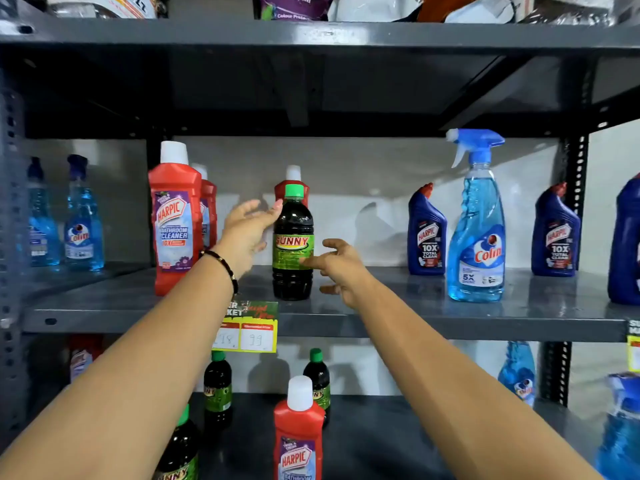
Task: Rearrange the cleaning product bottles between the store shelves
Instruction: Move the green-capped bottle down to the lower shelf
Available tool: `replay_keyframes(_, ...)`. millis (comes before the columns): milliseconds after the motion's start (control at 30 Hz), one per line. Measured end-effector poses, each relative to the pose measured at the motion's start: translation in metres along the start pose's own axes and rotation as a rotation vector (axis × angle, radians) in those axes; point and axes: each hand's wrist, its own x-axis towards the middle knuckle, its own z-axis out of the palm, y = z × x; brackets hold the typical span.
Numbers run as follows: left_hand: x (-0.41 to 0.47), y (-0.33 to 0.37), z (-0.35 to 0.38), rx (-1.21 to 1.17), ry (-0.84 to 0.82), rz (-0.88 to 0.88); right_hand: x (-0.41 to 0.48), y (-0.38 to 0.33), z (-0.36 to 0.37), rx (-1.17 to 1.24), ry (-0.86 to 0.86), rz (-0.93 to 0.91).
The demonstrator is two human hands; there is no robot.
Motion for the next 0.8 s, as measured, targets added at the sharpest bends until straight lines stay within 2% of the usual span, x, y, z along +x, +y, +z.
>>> replay_keyframes(67, -0.002, -0.002, -0.001, 0.013, -0.074, -0.102, -0.002, 0.003, 0.006, 0.004, -0.013, 0.011)
replay_keyframes(167, -0.001, -0.005, -0.002, 0.066, -0.155, -0.16, 0.002, 0.012, 0.013, 0.036, -0.037, -0.018)
replay_keyframes(300, 0.0, -0.003, -0.001, 0.128, -0.235, -0.151, 0.011, 0.018, 0.012, -0.076, -0.071, -0.065)
replay_keyframes(500, -0.003, -0.004, 0.001, 0.1, -0.213, -0.098, 0.011, 0.015, 0.007, -0.15, -0.086, -0.116)
replay_keyframes(567, -0.009, -0.001, 0.0, 0.103, -0.221, -0.079, 0.006, 0.008, -0.003, -0.244, -0.076, -0.104)
replay_keyframes(667, -0.028, 0.007, 0.006, 0.081, -0.231, -0.031, -0.014, -0.003, -0.023, -0.331, -0.095, -0.106)
replay_keyframes(800, -0.069, 0.021, 0.019, 0.051, -0.243, 0.031, -0.056, -0.012, -0.048, -0.308, -0.137, -0.118)
